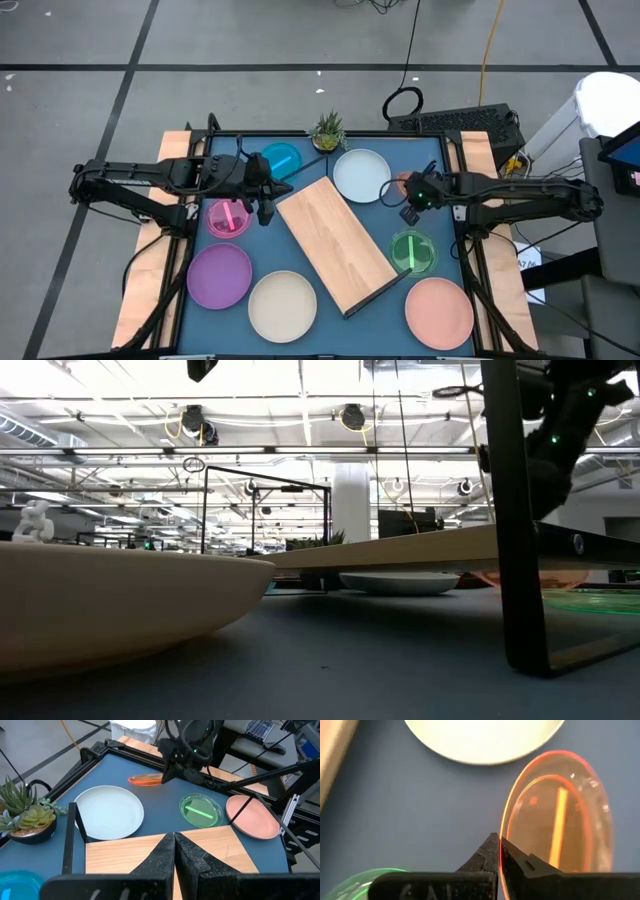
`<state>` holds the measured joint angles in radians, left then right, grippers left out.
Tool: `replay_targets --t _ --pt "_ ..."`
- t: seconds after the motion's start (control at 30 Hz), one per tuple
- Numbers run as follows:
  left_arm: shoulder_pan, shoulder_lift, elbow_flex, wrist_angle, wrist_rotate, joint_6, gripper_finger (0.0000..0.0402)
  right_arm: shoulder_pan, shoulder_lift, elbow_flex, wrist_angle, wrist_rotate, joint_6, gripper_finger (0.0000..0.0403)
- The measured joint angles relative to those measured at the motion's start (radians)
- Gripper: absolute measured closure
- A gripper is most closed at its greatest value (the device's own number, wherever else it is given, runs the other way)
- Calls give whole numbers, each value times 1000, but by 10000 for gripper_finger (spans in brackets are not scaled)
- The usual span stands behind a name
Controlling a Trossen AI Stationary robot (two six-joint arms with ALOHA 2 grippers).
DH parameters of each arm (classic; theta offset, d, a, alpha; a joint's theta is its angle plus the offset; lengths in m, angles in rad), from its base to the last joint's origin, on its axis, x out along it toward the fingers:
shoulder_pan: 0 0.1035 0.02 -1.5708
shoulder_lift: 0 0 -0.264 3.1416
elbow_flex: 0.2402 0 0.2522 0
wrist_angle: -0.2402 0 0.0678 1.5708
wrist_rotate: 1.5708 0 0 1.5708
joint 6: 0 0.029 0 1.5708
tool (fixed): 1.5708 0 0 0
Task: Place and stack plates onto a shelf
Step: Put the small orange plate on the shelf
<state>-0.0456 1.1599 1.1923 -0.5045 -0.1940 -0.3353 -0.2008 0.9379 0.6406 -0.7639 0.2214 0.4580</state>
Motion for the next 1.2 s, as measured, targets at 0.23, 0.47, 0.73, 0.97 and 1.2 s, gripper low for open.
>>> replay_targets --t 0.23,0.47,0.73,0.97,1.2 --pt "-2 0 0 -1 0 -13 390 20 0 107 -61 104 -46 402" --pt "-2 0 0 -1 0 -54 390 63 0 214 -116 176 -60 403" --pt "-8 0 0 -1 15 -116 390 133 2 358 -117 198 -132 403" --pt "-44 0 0 -1 20 -138 390 172 47 498 -161 202 -197 403" --pt "-69 0 0 0 19 -157 390 216 143 622 -216 202 -269 403"
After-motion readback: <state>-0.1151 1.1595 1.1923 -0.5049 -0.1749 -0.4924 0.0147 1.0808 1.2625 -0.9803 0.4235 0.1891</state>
